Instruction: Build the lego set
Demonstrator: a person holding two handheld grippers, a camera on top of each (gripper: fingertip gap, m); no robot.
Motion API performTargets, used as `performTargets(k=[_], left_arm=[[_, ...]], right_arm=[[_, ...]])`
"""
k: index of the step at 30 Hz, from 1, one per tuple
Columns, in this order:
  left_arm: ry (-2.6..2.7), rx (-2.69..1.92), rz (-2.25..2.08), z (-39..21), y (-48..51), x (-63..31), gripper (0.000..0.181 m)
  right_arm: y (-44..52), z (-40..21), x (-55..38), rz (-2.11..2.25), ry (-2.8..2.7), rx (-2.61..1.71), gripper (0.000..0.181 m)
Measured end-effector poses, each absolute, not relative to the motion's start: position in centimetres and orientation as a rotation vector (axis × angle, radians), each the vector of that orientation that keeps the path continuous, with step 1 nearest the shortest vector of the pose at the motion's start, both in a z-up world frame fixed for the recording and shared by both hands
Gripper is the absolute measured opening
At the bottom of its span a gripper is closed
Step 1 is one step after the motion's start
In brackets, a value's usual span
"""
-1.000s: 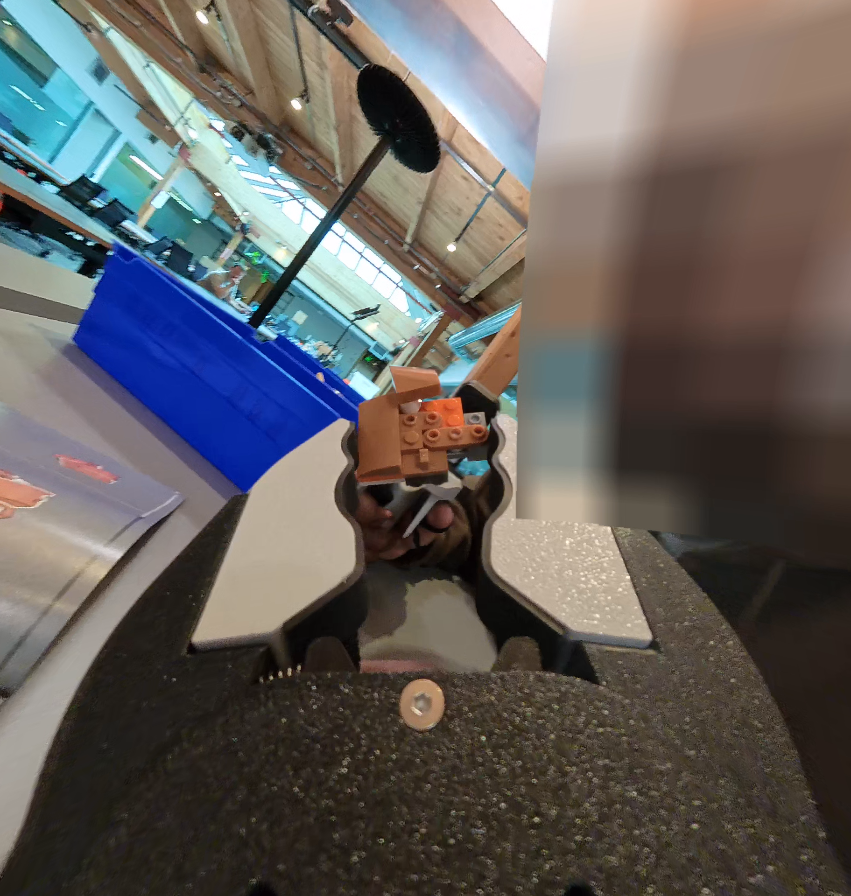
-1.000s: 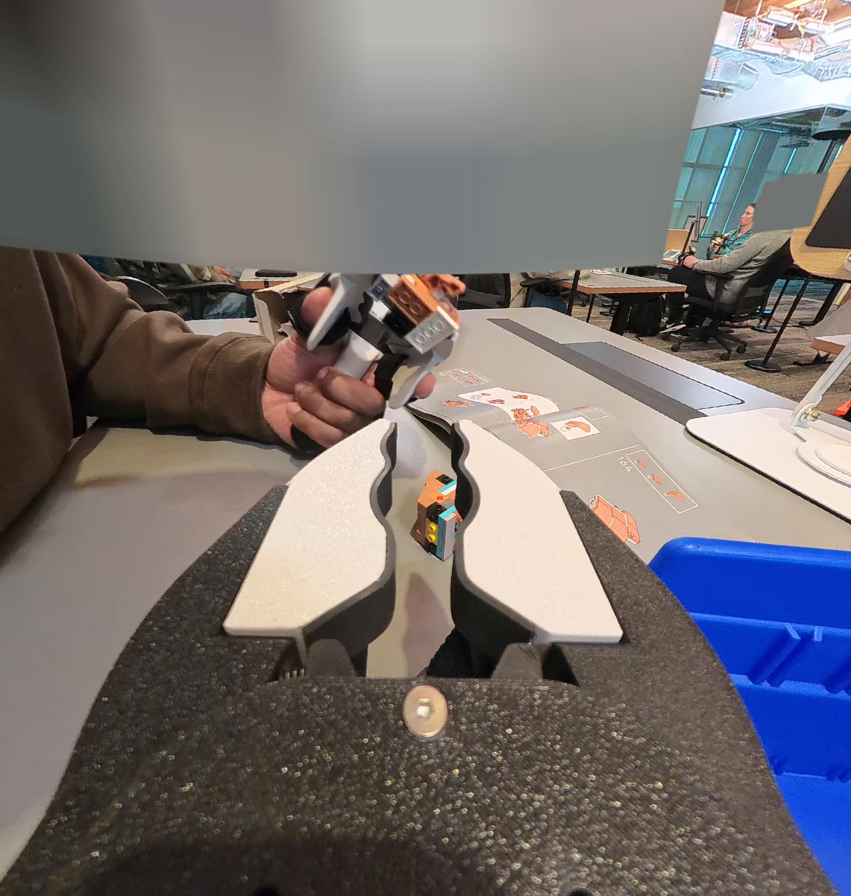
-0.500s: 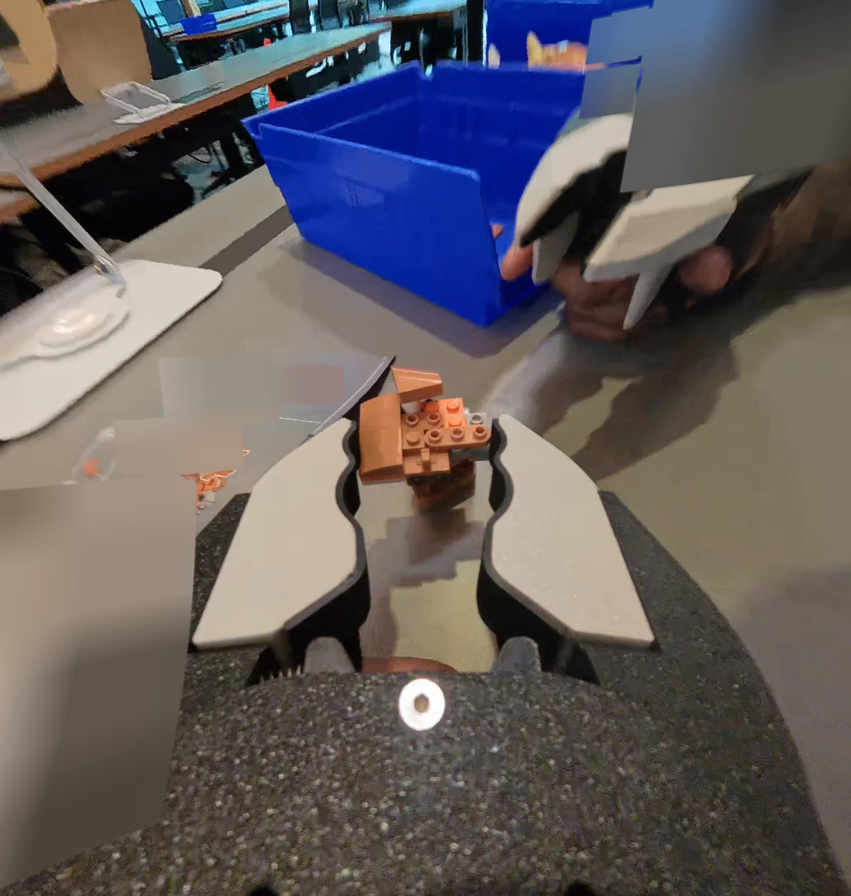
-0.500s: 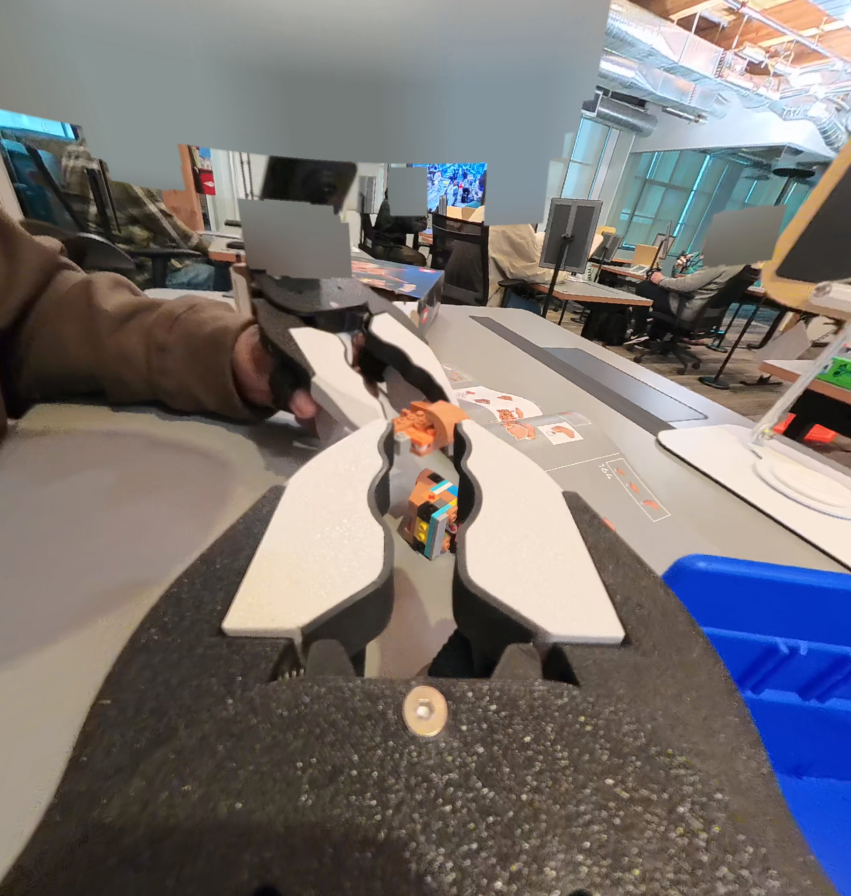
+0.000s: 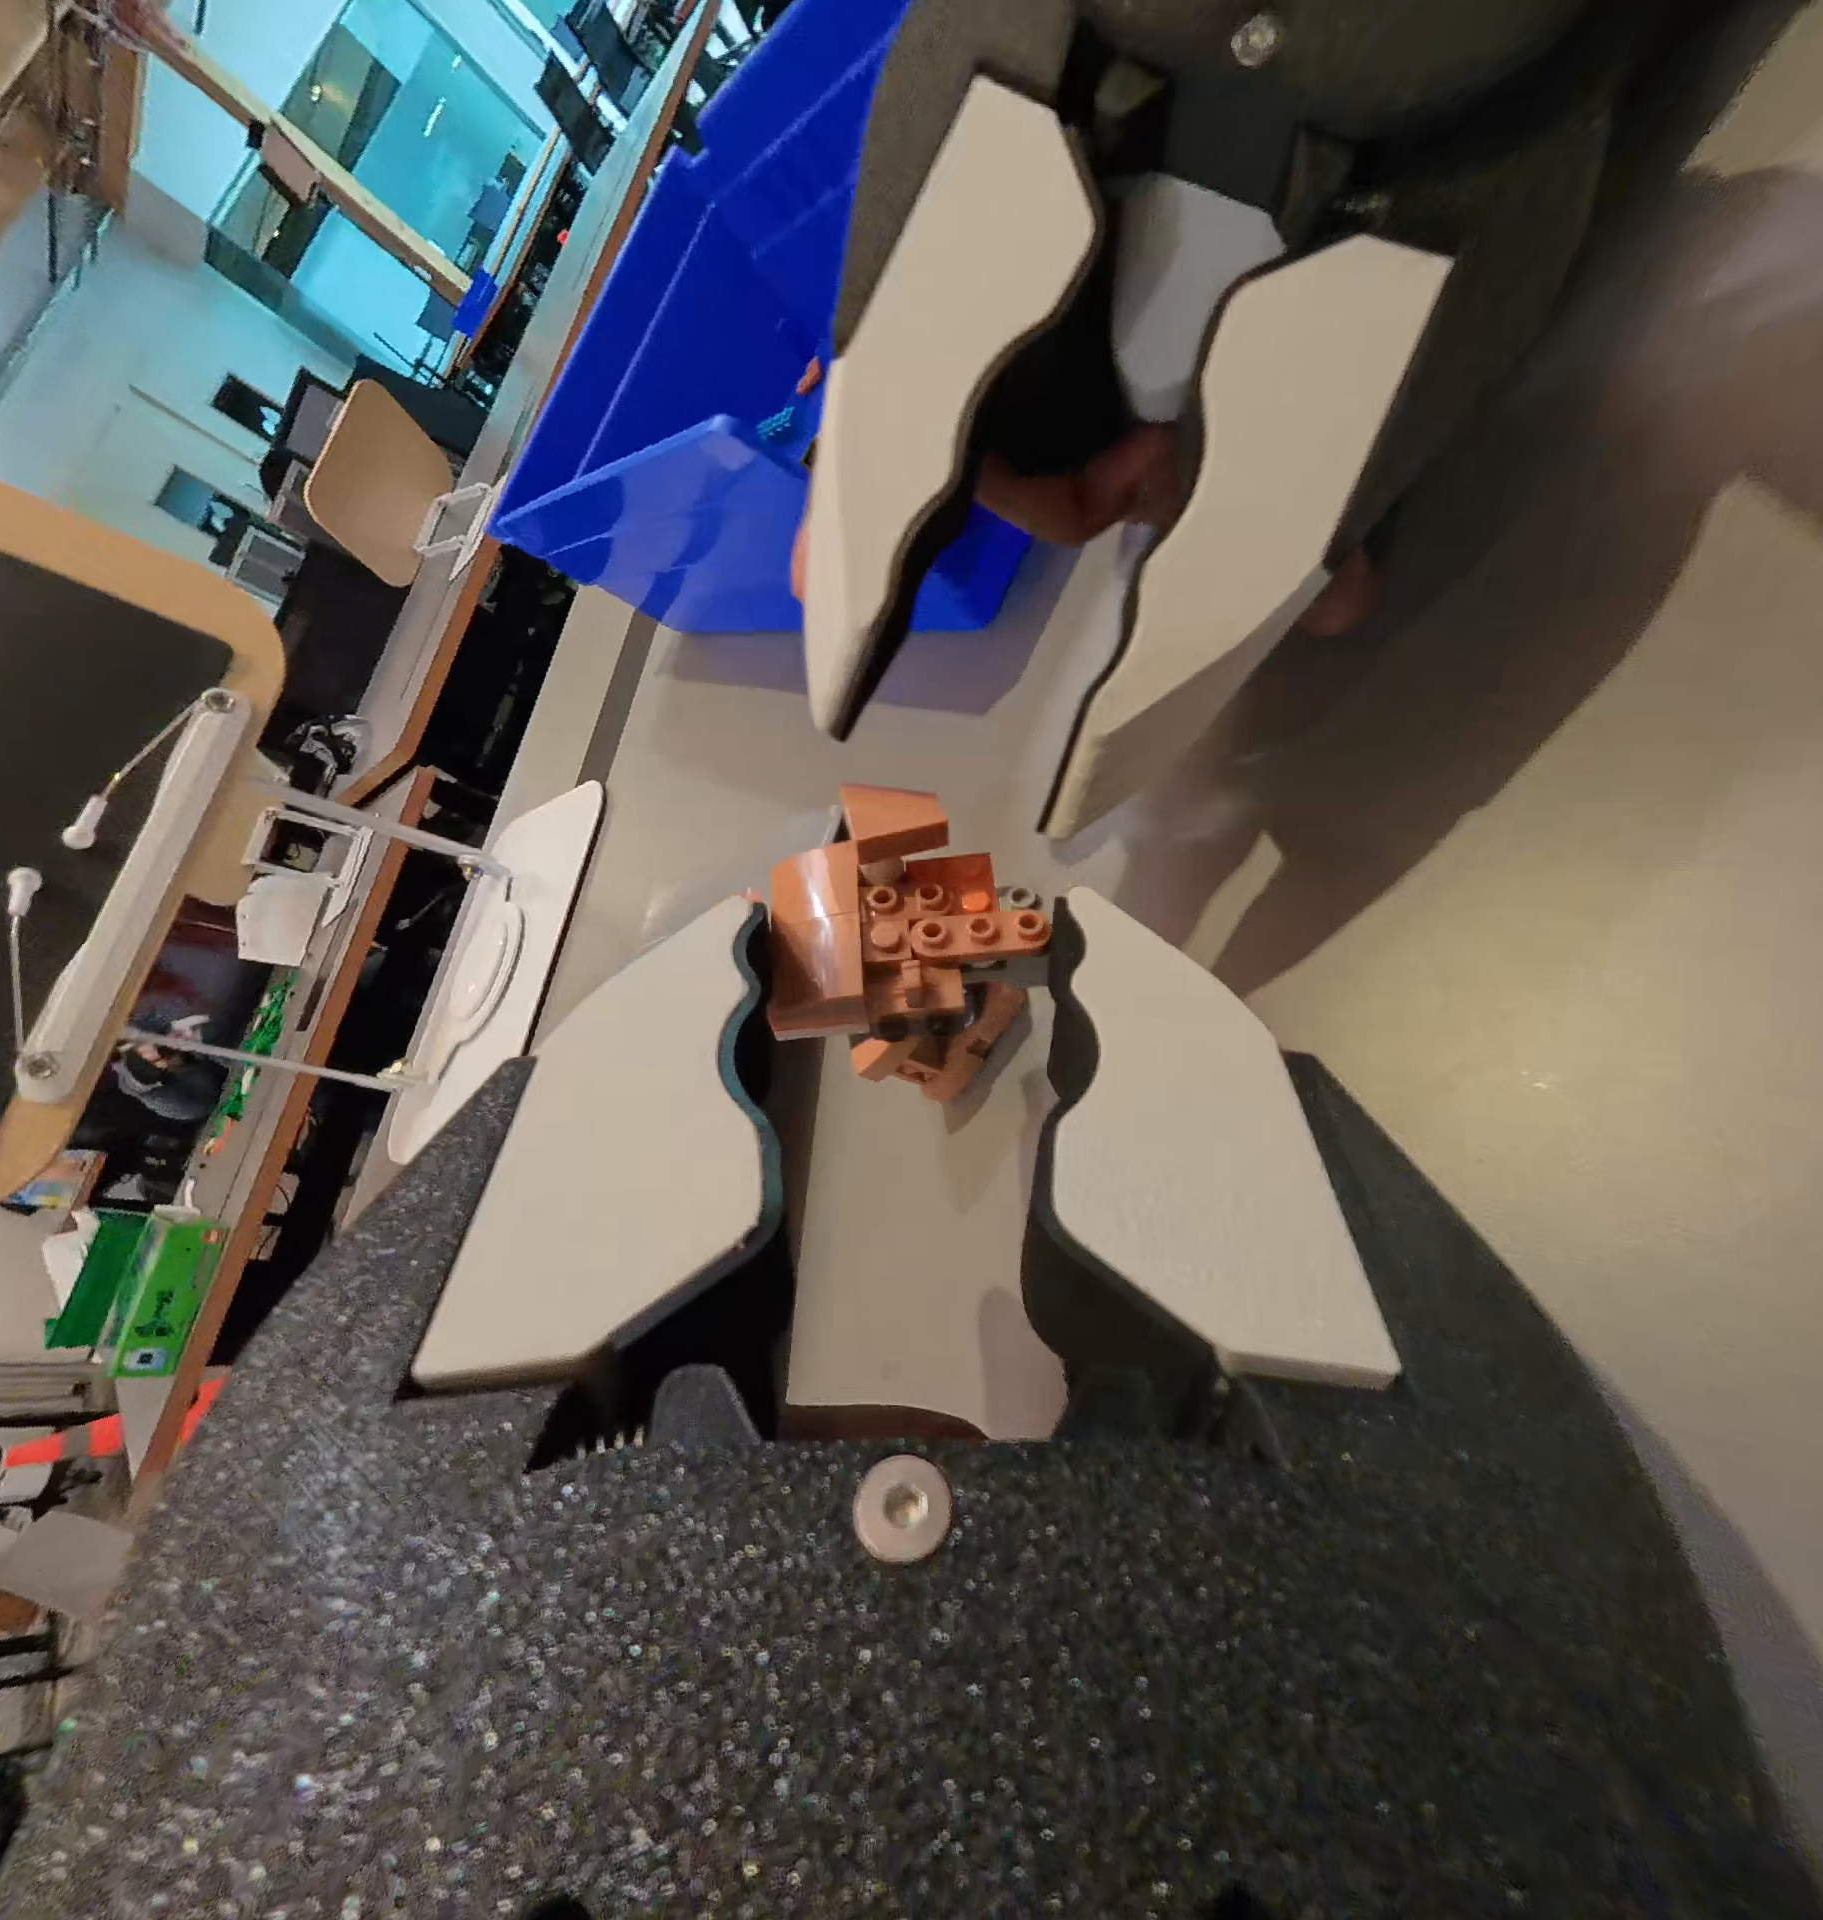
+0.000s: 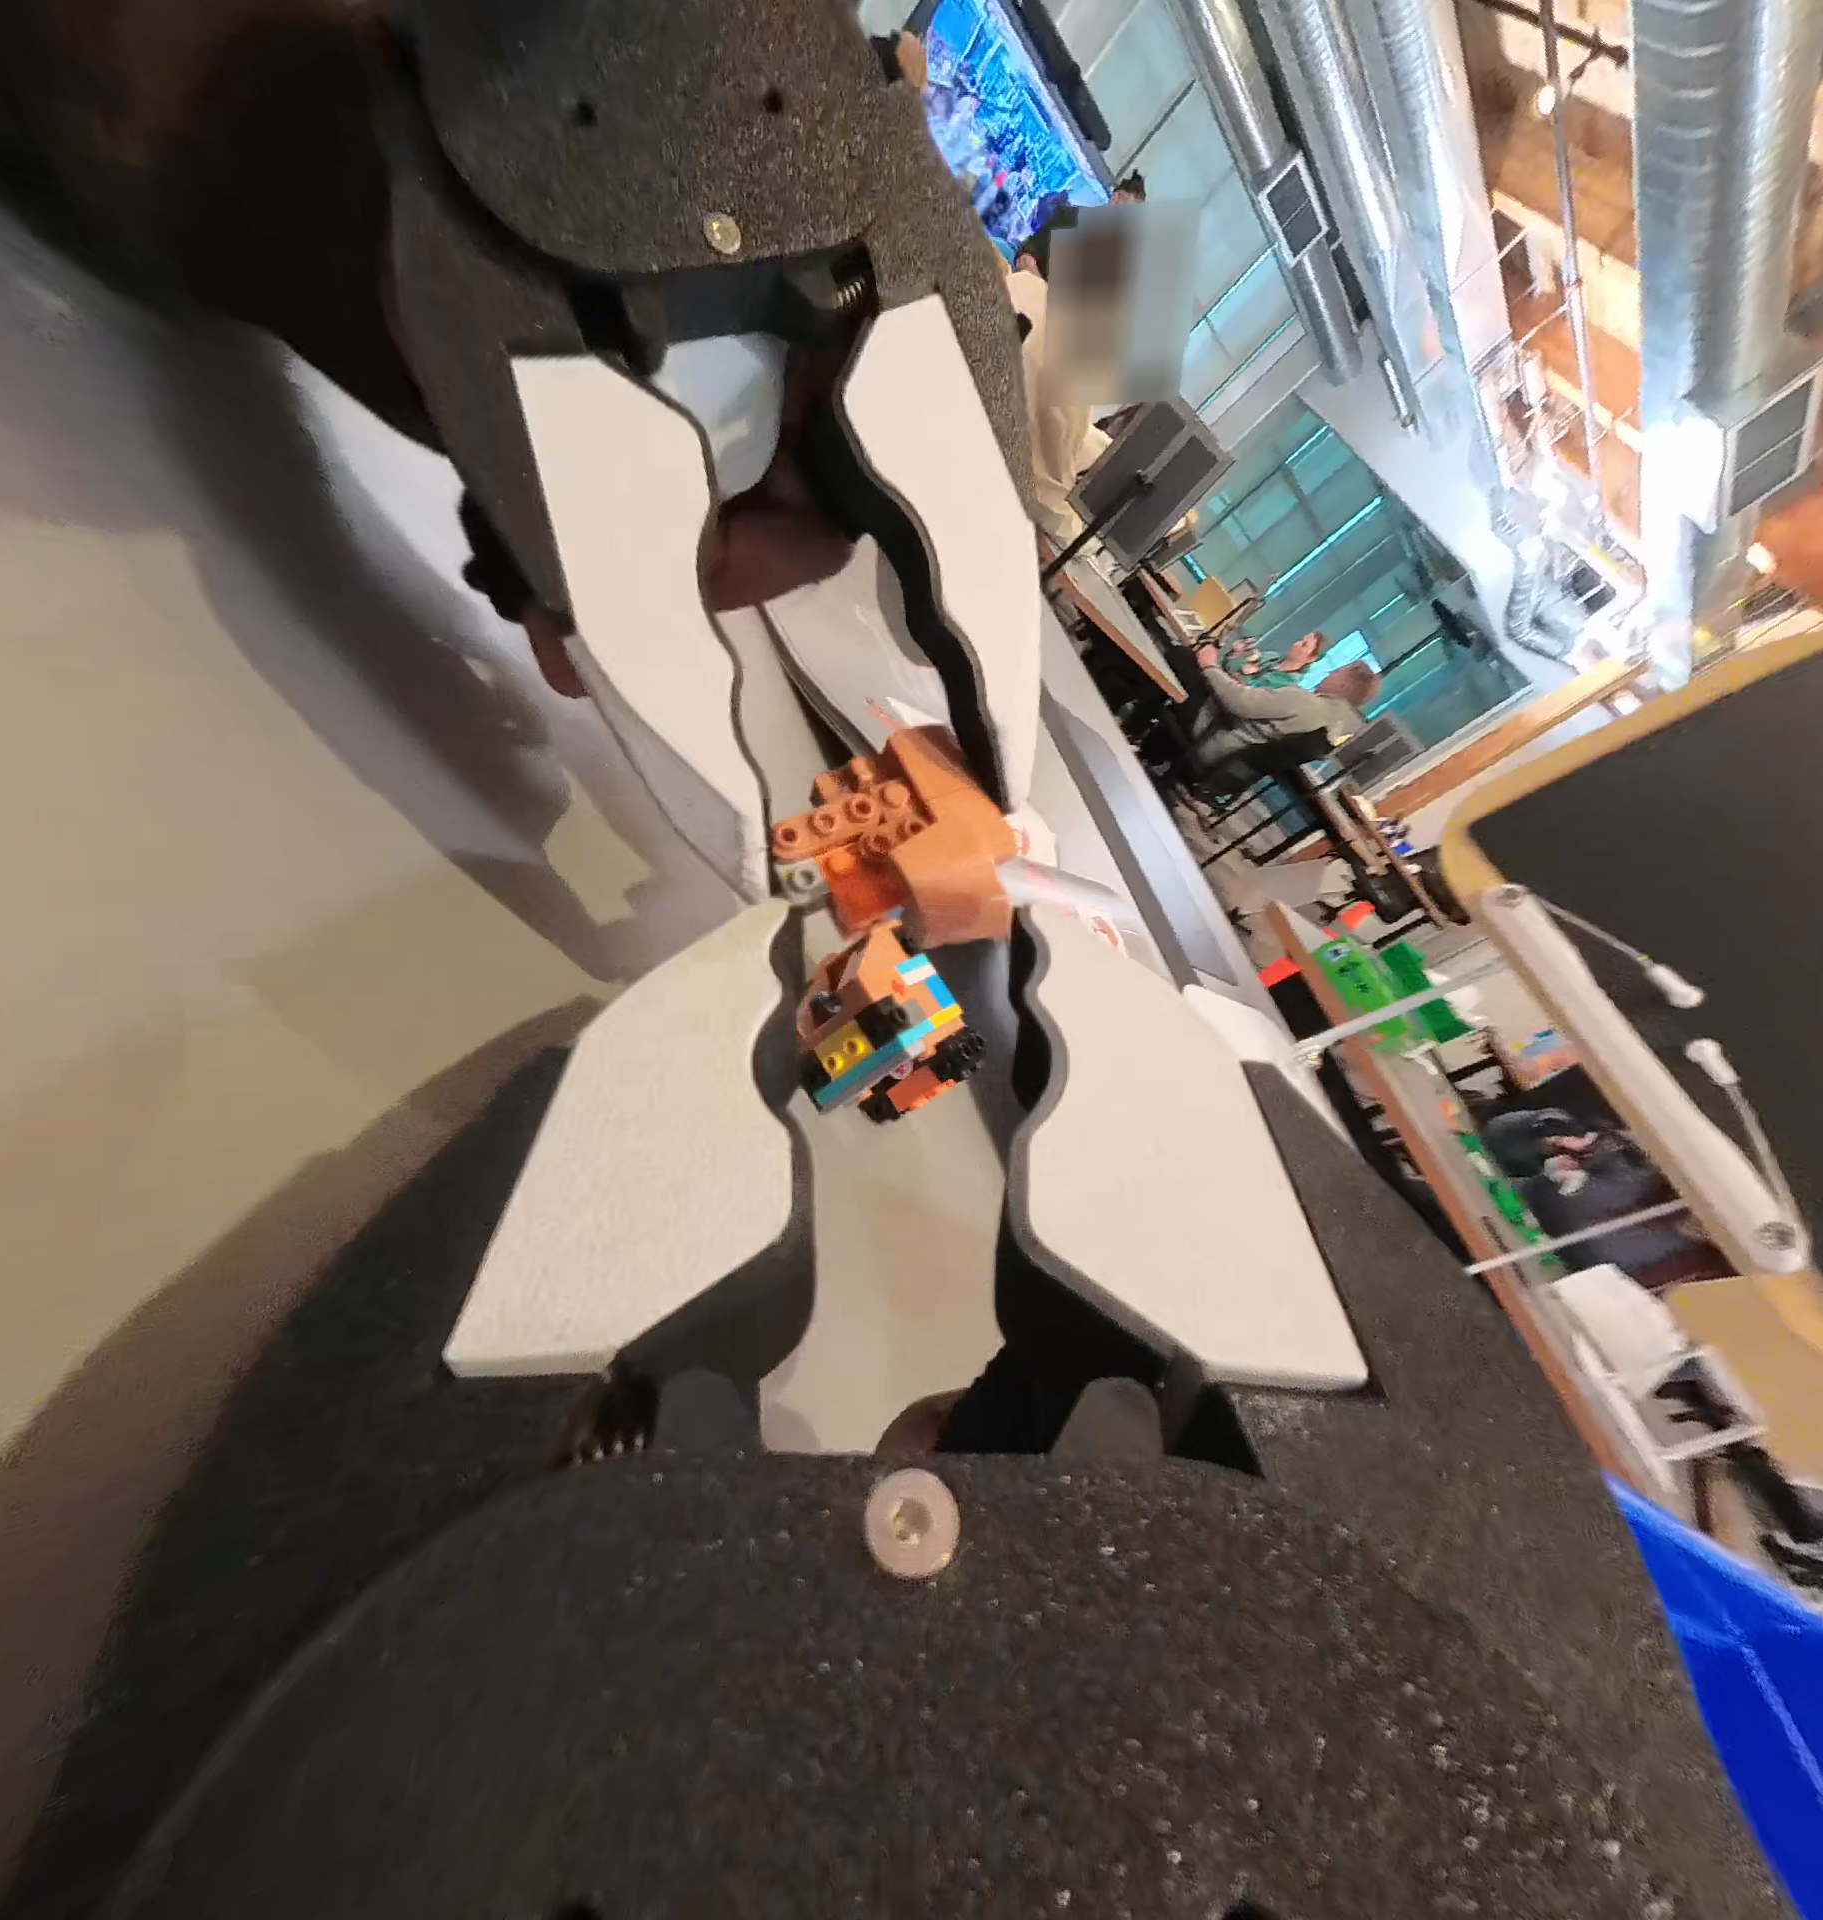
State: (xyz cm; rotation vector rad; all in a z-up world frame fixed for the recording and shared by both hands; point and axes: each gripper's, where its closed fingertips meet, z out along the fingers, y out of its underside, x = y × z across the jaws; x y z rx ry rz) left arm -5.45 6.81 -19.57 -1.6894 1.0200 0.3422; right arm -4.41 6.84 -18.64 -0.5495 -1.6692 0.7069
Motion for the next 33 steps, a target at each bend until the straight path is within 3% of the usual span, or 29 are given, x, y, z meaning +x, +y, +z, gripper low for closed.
performTargets(k=[19, 33], left_arm=[[1.244, -1.617, 0.407, -21.6, 6.0, -3.8, 0.051], [1.099, -1.740, 0.229, -21.8, 6.4, -3.9, 0.051]], right_arm=[[5.9, -20.6, -3.8, 0.611, -1.791, -0.410, 0.022], [5.9, -20.1, -3.6, 0.477, -1.738, -0.313, 0.018]])
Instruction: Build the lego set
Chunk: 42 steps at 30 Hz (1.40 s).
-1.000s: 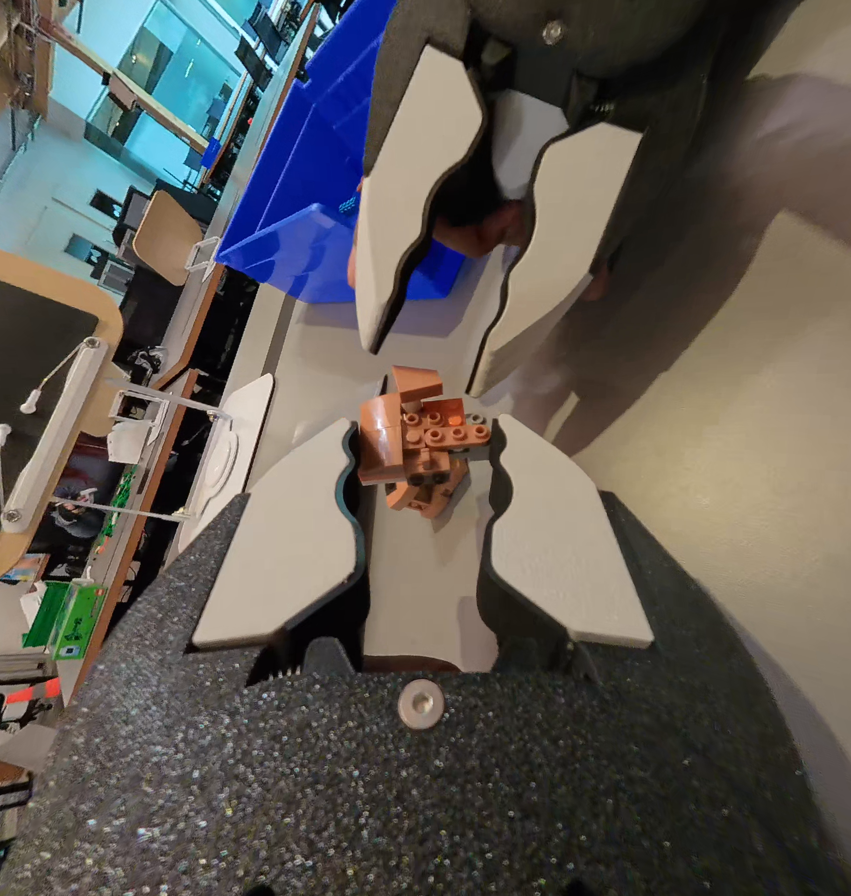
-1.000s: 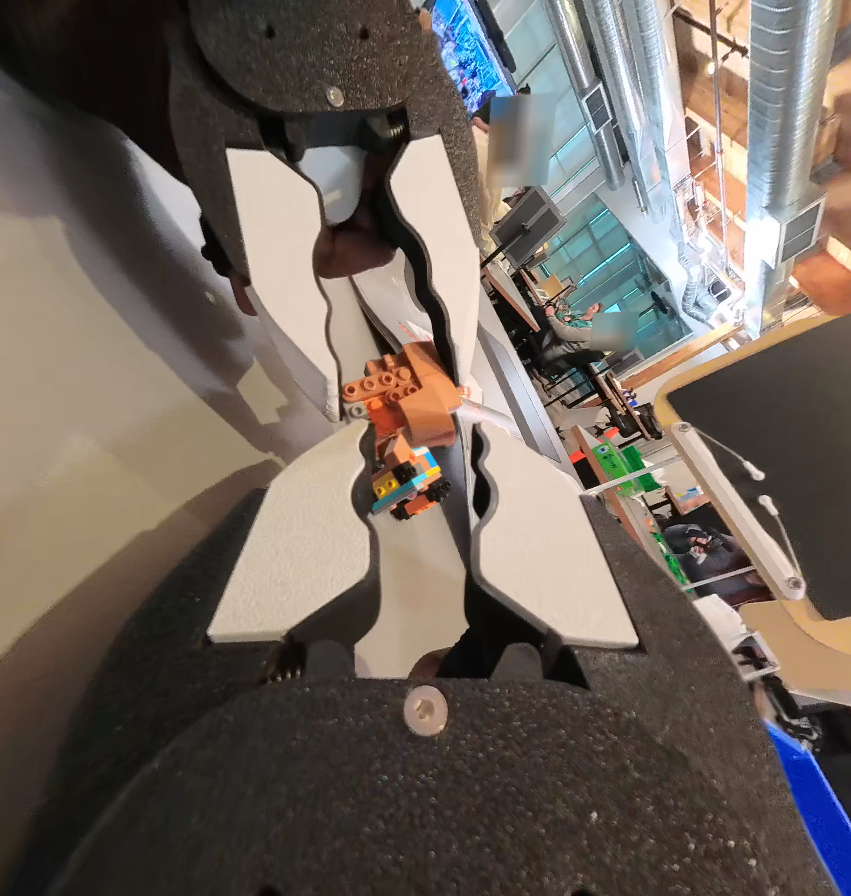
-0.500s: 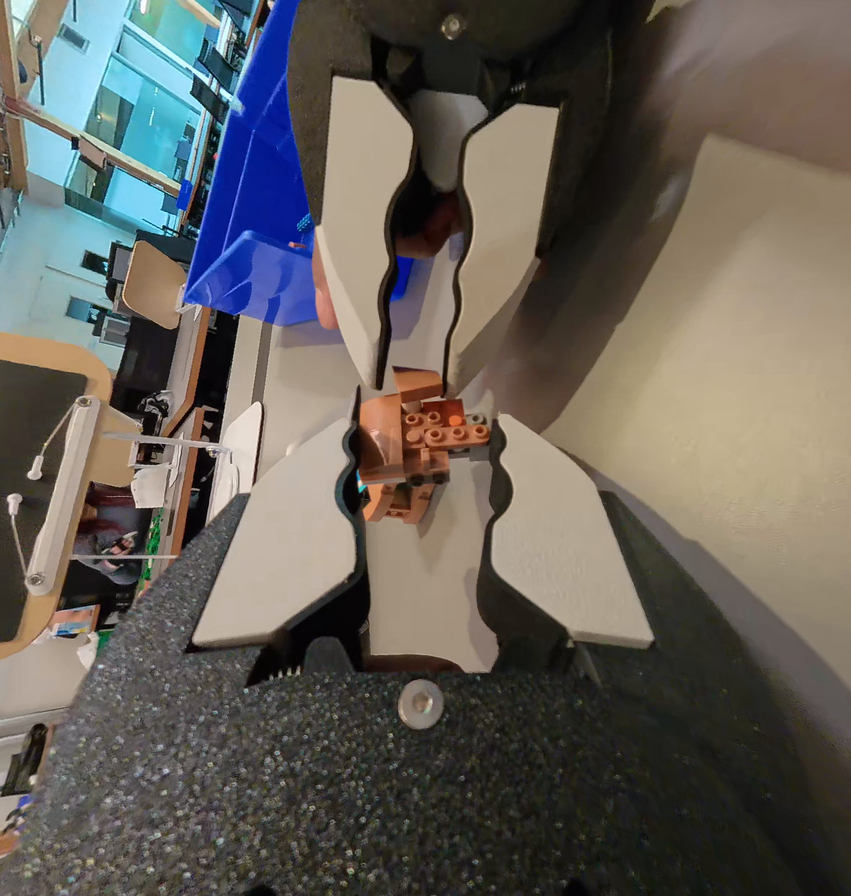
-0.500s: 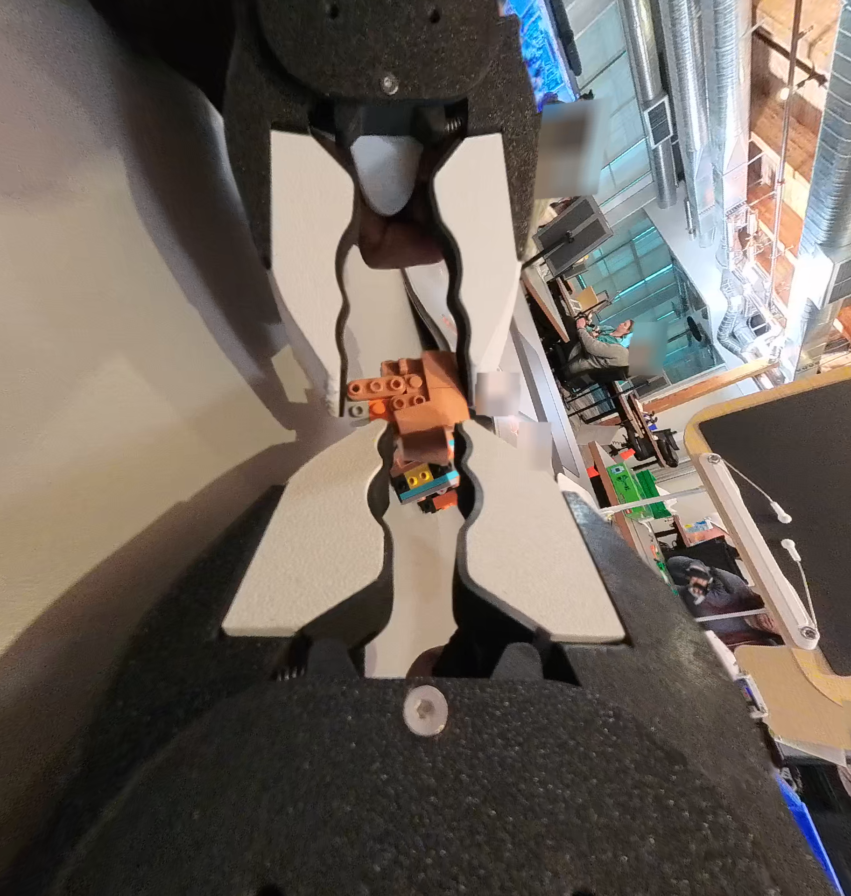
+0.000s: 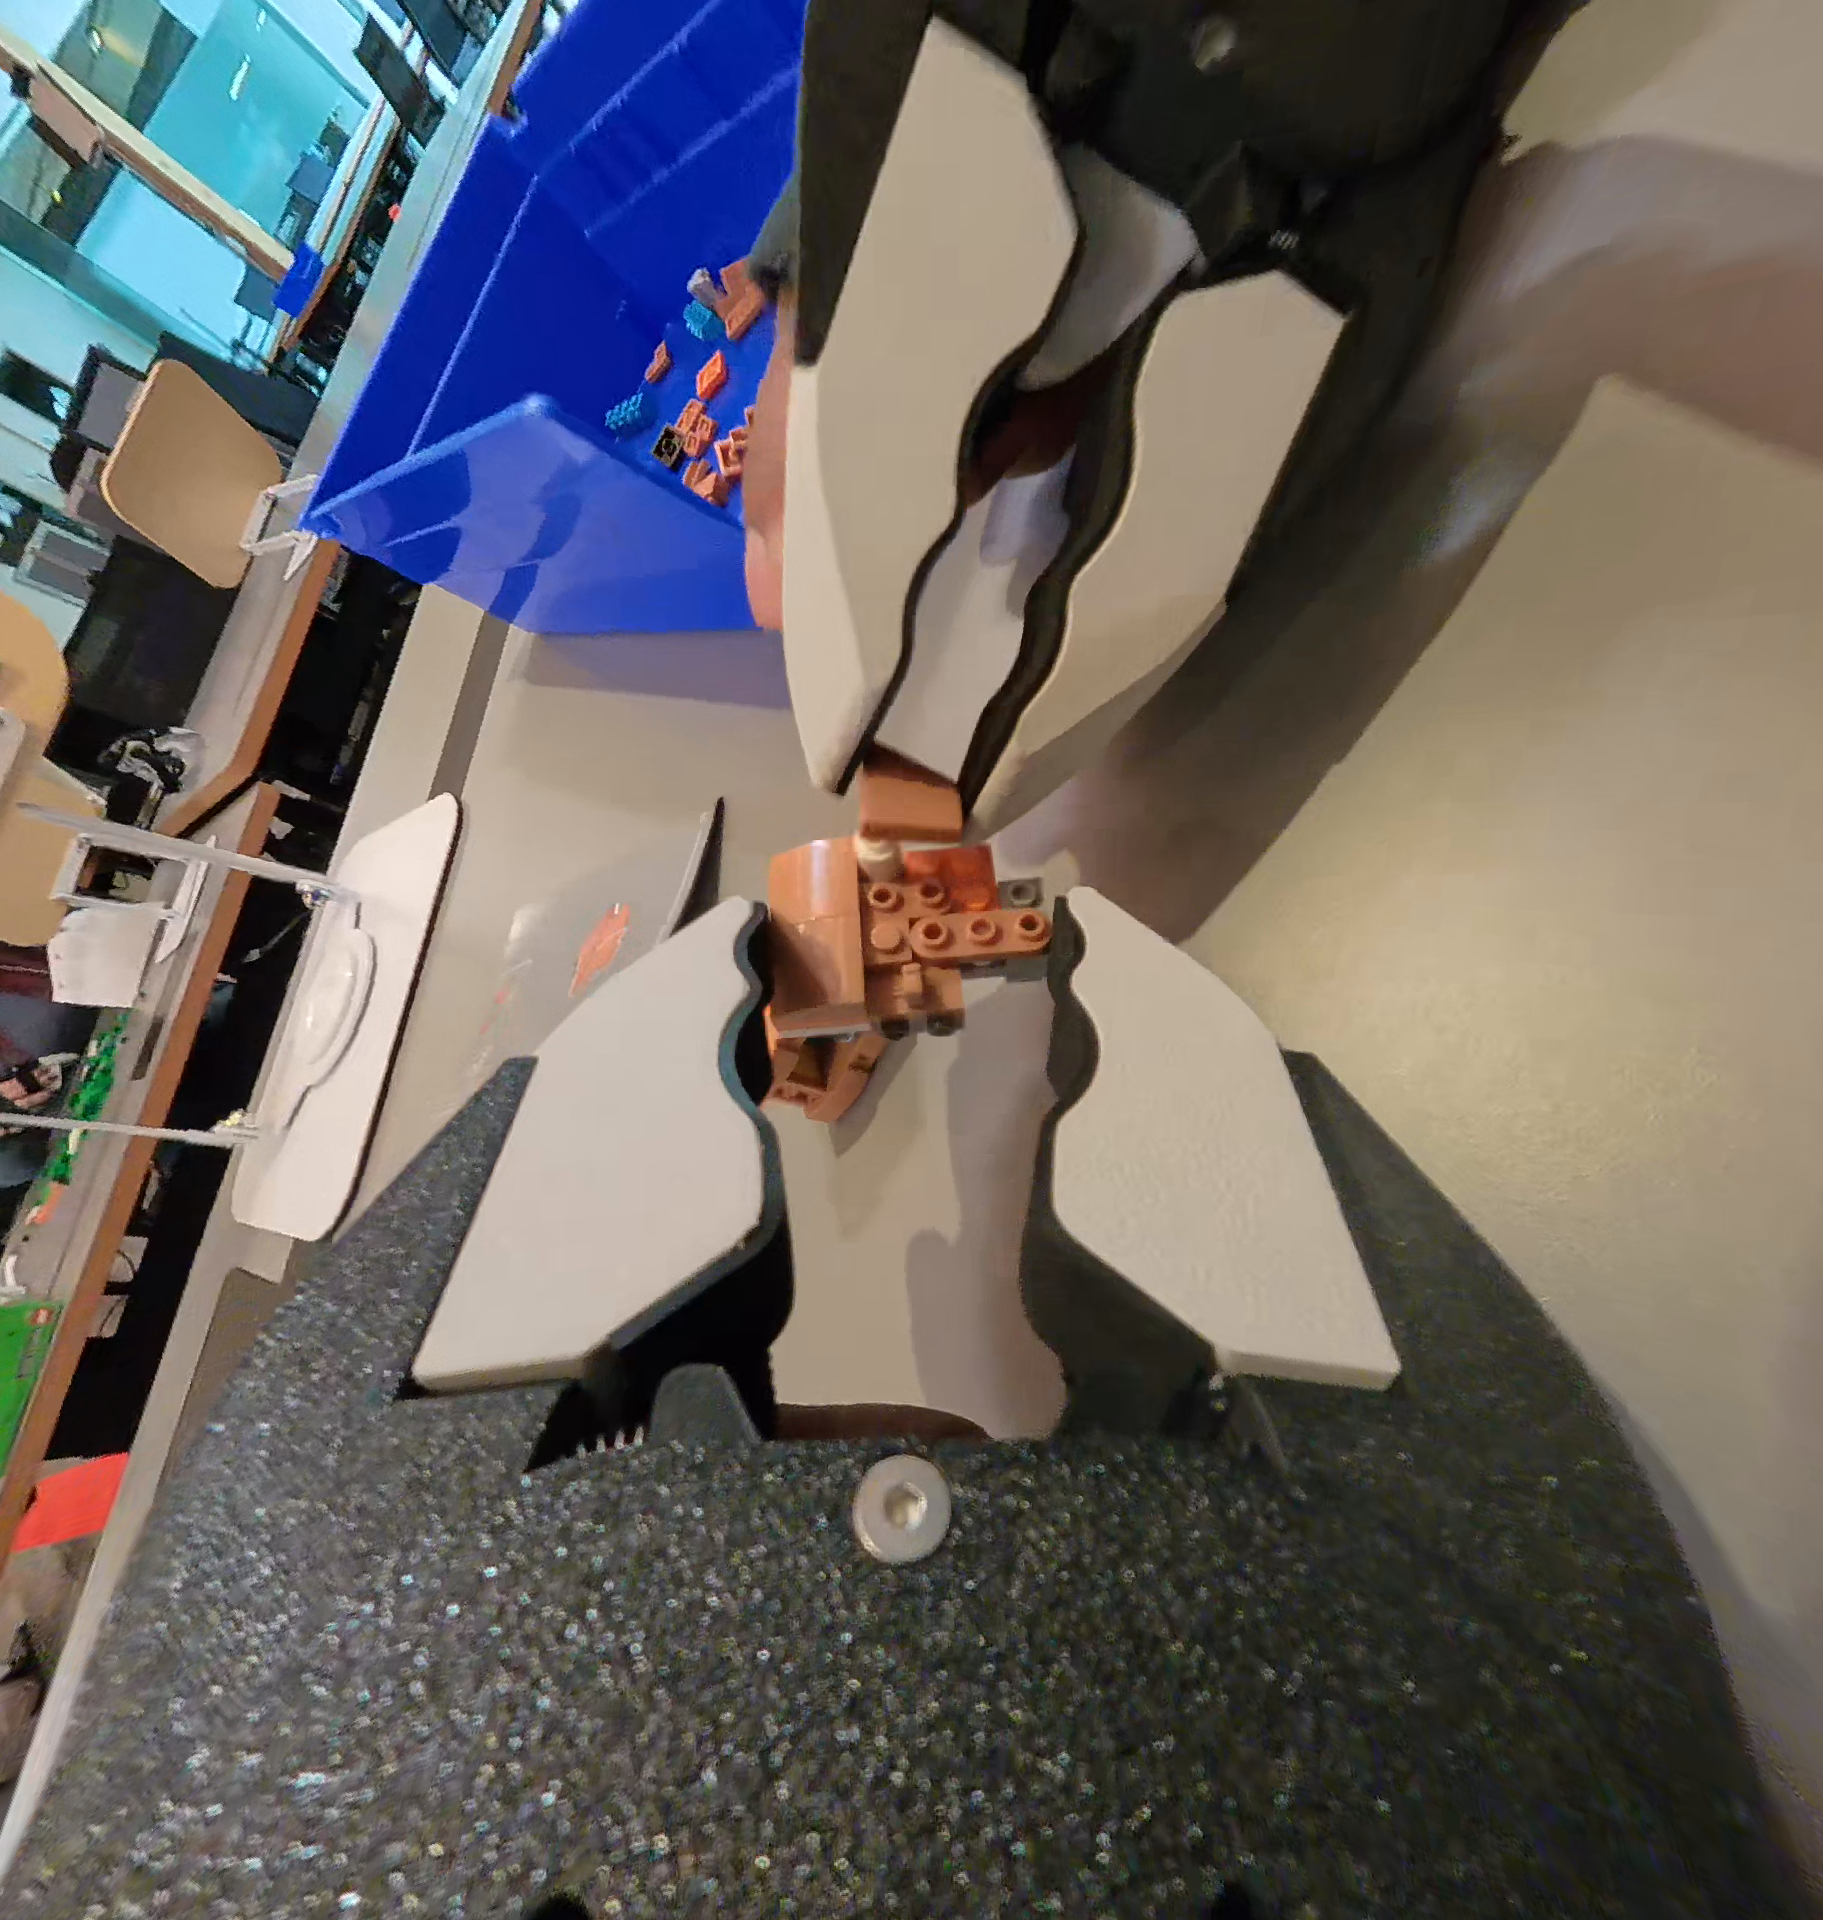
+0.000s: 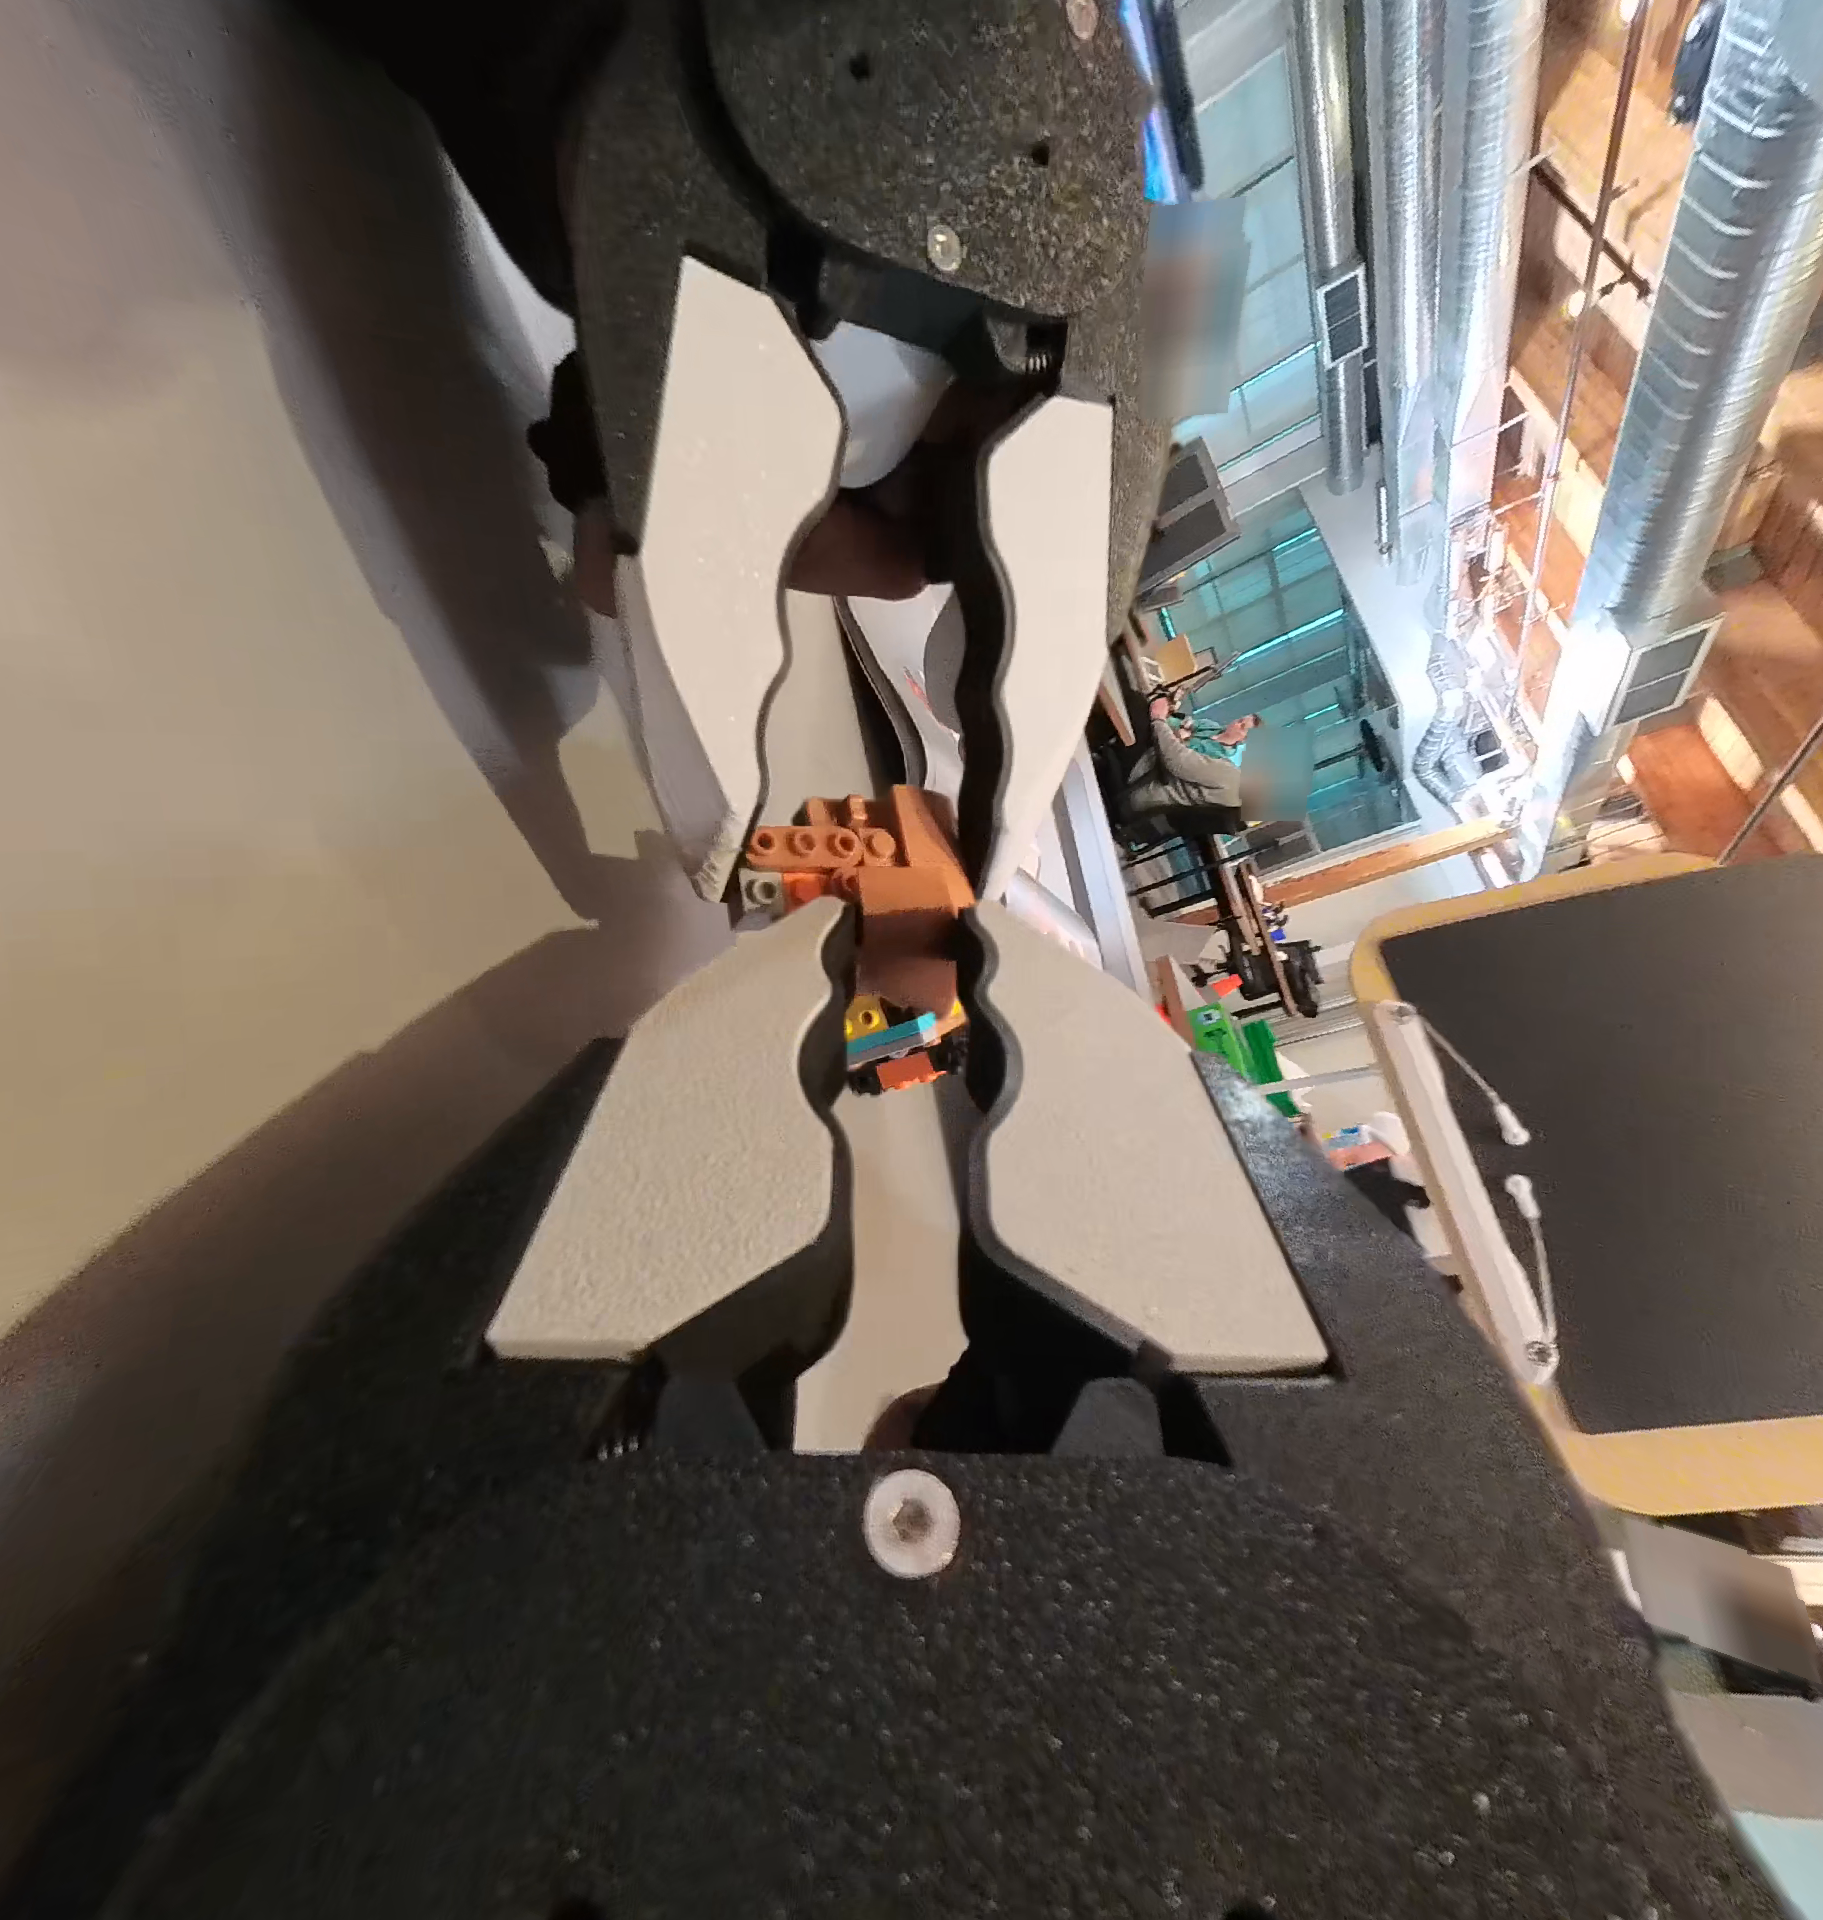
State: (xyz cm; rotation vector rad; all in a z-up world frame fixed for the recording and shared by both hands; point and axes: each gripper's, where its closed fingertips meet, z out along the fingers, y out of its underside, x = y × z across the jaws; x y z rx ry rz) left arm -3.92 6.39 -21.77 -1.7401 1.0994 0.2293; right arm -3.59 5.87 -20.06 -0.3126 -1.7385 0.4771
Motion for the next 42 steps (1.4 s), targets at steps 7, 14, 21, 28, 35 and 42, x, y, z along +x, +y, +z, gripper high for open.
performTargets(k=[7, 14, 21, 28, 35, 42], left_arm=[[1.058, -1.767, 0.182, -21.7, 6.4, -4.5, 0.051], [1.051, -1.801, 0.154, -22.1, 6.4, -4.7, 0.051], [1.045, -1.808, 0.129, -22.2, 6.4, -4.4, 0.051], [1.046, -1.826, 0.139, -22.4, 6.4, -4.5, 0.051], [0.995, -1.851, 0.158, -22.3, 6.9, -4.8, 0.051], [1.034, -1.834, 0.293, -22.3, 7.1, -5.0, 0.051]], right_arm=[[5.9, -20.6, -3.4, 0.456, -1.767, -0.294, 0.017], [5.8, -23.3, -2.6, 0.675, -2.044, -0.577, 0.018], [6.6, -24.6, -2.1, 0.777, -2.182, -0.856, 0.019], [6.9, -23.5, -2.6, 0.907, -2.112, -0.988, 0.022], [7.1, -21.9, -3.9, 0.877, -1.956, -0.975, 0.021], [7.3, -21.2, -4.7, 1.067, -1.839, -1.285, 0.011]])
